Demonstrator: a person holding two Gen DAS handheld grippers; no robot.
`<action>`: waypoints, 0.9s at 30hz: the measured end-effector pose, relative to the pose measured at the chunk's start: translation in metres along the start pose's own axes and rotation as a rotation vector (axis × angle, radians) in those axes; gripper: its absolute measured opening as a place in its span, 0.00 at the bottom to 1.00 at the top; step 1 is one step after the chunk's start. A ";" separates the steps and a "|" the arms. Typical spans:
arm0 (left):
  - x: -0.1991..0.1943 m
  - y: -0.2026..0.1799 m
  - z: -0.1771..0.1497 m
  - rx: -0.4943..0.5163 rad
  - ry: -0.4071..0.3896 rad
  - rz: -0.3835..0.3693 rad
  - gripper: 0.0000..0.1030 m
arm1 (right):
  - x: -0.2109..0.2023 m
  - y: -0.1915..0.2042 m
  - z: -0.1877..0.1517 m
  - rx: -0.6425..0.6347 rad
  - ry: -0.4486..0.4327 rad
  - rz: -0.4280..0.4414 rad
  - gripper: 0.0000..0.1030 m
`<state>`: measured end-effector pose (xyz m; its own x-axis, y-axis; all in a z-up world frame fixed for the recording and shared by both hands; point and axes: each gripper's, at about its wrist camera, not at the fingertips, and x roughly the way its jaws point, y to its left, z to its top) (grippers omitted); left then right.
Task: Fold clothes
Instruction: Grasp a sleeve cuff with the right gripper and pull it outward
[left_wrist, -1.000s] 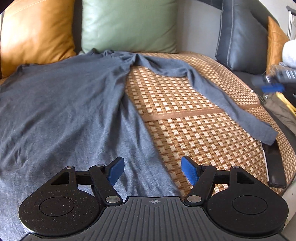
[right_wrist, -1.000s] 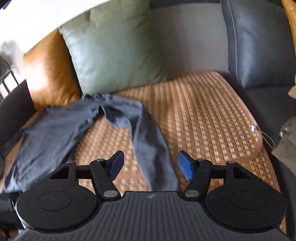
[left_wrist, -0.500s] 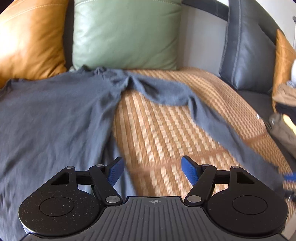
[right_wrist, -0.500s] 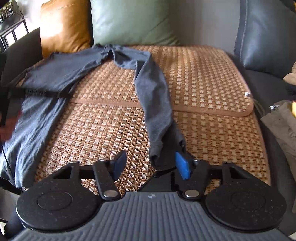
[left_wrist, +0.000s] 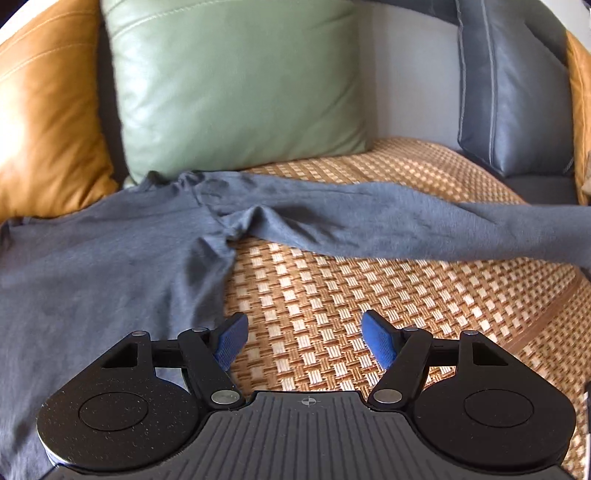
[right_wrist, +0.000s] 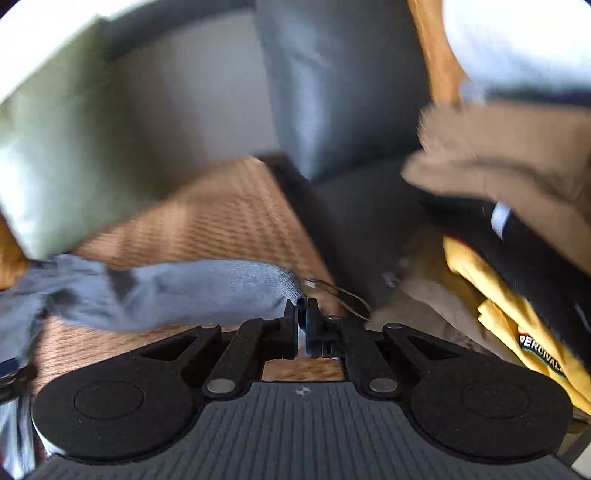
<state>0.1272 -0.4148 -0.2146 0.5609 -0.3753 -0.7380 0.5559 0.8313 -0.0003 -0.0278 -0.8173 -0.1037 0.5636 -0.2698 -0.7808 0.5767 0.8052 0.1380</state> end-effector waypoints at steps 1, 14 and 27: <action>0.003 -0.002 -0.001 0.014 0.002 0.003 0.78 | 0.009 0.001 -0.002 -0.004 0.024 -0.017 0.04; 0.009 0.006 0.004 0.027 0.017 0.036 0.78 | -0.024 -0.020 0.001 0.149 0.006 0.124 0.04; 0.007 0.009 0.005 0.016 0.010 0.041 0.78 | 0.001 0.005 -0.018 -0.034 0.043 0.002 0.42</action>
<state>0.1388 -0.4119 -0.2167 0.5774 -0.3367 -0.7438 0.5421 0.8393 0.0408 -0.0351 -0.8043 -0.1153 0.5385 -0.2456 -0.8061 0.5547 0.8234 0.1197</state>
